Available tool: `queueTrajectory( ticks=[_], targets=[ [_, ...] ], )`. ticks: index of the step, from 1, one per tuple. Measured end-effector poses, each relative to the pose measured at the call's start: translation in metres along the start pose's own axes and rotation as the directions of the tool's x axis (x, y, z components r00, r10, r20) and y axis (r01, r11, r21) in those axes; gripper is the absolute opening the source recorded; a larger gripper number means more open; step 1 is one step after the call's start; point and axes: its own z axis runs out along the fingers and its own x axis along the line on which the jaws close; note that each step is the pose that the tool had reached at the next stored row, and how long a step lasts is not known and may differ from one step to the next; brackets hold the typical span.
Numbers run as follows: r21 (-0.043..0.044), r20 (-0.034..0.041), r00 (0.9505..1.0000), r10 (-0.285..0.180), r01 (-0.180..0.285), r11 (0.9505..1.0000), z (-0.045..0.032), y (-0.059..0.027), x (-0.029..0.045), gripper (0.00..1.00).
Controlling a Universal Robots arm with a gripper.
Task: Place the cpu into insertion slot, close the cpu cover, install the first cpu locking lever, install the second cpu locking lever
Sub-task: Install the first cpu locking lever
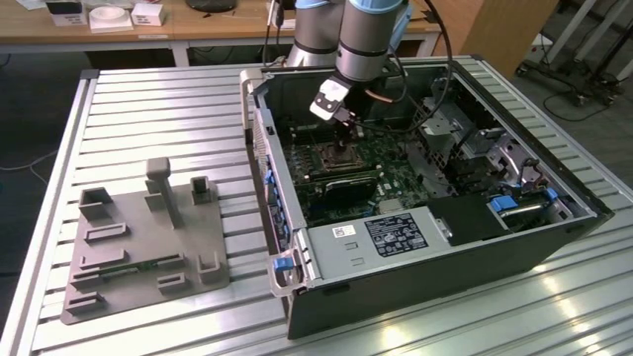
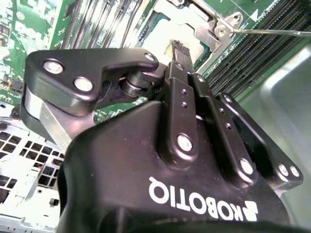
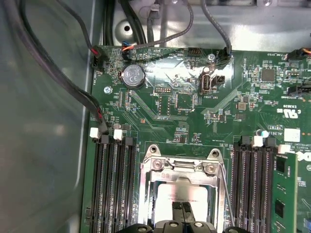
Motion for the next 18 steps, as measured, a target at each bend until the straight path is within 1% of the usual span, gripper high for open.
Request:
queueTrajectory(
  ticks=[4,9,18],
  targets=[
    [0.0,0.0001,1.0,0.0,0.0,1.0,-0.0098,0.0001,-0.0001,0.1],
    [0.0001,0.0001,1.0,0.0,0.0,1.0,-0.0194,0.0003,0.0002,0.1],
    [0.0,0.0007,1.0,0.0,0.0,1.0,-0.039,0.0005,0.0008,0.1]
  ],
)
